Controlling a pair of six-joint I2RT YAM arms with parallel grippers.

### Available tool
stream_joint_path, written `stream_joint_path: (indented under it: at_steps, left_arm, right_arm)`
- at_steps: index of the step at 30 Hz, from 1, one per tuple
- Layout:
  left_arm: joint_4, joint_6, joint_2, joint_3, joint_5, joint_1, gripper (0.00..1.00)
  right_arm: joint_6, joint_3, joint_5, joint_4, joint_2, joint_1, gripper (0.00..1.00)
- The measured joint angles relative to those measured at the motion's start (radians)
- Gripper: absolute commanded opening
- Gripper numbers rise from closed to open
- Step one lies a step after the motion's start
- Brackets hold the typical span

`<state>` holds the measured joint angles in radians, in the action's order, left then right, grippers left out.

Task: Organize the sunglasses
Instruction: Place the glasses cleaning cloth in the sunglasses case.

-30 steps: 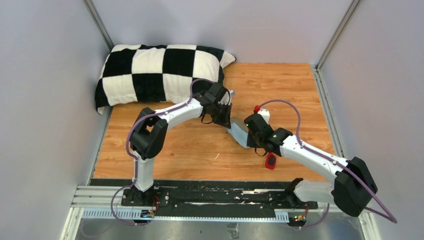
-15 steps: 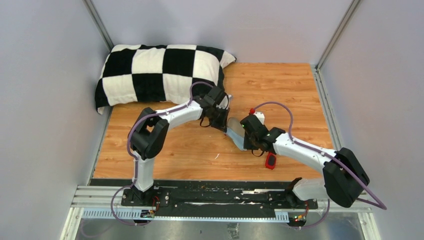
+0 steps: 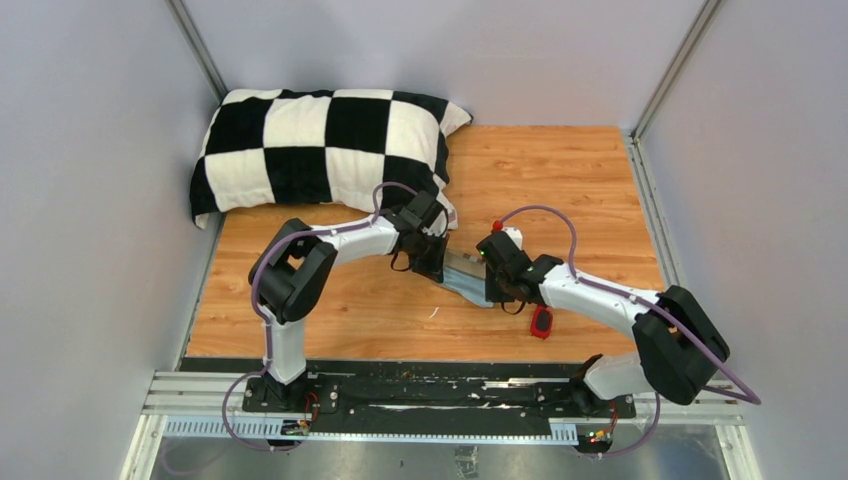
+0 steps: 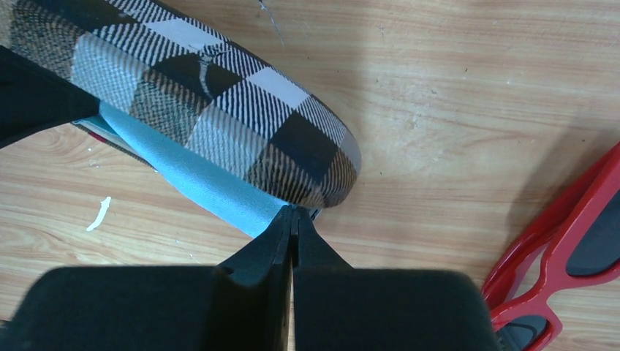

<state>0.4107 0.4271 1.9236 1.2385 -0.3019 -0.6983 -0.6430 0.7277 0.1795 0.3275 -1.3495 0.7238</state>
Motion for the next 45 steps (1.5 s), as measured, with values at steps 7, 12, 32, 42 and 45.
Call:
stream_joint_path:
  at_steps: [7, 12, 32, 42, 45]
  left_arm:
    - [-0.016, 0.015, -0.004, -0.007, 0.018, 0.000, 0.00]
    - [-0.016, 0.015, -0.021, -0.009, 0.059, 0.000, 0.00]
    - [-0.017, 0.019, -0.055, -0.027, 0.181, -0.005, 0.00]
    - [-0.014, 0.034, -0.067, -0.044, 0.220, -0.005, 0.00]
    - [-0.022, 0.045, -0.090, -0.066, 0.233, -0.006, 0.00]
  right_arm:
    - [0.037, 0.006, 0.008, -0.017, -0.036, 0.000, 0.00]
    - [0.053, 0.022, 0.014, -0.028, -0.060, 0.000, 0.00]
    - [0.085, 0.061, 0.031, -0.075, -0.138, 0.000, 0.00]
    - [0.087, 0.069, 0.031, -0.092, -0.146, 0.000, 0.00]
    - [0.087, 0.069, 0.030, -0.099, -0.146, 0.000, 0.00]
